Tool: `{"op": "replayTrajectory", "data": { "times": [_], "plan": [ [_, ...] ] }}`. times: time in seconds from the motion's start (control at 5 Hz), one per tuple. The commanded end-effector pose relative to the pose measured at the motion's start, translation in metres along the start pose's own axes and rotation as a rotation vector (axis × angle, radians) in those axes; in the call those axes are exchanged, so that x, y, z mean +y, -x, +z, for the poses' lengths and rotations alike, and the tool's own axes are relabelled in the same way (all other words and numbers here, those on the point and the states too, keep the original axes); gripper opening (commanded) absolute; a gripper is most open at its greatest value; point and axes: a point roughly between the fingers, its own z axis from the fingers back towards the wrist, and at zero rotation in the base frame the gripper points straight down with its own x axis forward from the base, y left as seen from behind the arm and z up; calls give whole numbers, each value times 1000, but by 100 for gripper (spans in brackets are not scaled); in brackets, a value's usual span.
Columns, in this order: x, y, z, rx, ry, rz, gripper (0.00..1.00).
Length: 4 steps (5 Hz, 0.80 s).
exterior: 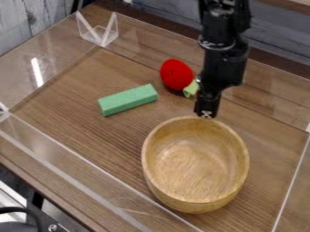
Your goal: Move the red object to the right side of the table
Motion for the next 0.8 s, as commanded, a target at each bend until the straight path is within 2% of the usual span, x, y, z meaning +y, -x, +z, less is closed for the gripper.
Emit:
{"op": "replayTrajectory", "data": {
  "times": [0.0,0.2,0.6],
  "plan": [
    [12,-19,5,-39,-50,-33,0],
    [18,-29,-7,-44,-49,-53,0],
    [23,-33,-20,-52,-48,-59,0]
  ]
}}
